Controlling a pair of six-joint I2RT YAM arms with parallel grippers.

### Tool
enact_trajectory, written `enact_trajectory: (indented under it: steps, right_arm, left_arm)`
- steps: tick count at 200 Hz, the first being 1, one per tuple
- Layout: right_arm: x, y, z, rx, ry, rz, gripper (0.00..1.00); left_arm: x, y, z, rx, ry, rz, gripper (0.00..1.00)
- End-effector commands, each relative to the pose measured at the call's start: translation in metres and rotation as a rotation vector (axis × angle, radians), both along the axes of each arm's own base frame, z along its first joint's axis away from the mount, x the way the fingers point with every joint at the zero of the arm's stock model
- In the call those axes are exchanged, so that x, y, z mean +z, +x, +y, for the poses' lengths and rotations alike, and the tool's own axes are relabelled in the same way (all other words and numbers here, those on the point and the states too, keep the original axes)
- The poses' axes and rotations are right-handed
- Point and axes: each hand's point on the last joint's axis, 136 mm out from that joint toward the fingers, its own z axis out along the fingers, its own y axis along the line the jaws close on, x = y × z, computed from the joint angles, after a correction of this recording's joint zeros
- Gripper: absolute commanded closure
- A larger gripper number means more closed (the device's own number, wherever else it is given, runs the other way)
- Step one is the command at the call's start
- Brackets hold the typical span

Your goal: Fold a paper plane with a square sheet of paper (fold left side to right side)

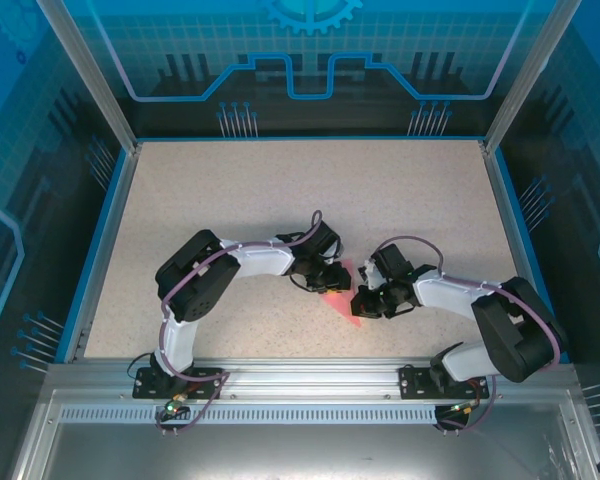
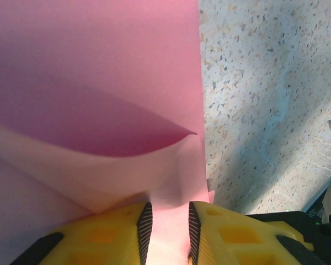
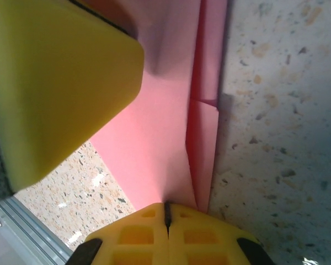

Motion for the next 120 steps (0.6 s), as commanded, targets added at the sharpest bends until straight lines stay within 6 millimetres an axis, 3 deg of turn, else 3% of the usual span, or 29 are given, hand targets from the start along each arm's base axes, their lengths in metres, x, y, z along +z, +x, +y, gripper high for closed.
enact_trajectory:
  steps: [1, 120]
  right_arm:
    - [-0.035, -0.032, -0.04, -0.007, -0.2, 0.109, 1.0]
    - [-0.027, -0.043, -0.042, 0.019, -0.225, 0.121, 1.0]
  left_arm:
    - [-0.026, 0.017, 0.035, 0.026, 0.131, -0.014, 0.71]
    - [-0.033, 0.094, 0.075, 0.092, 0.147, -0.099, 0.7]
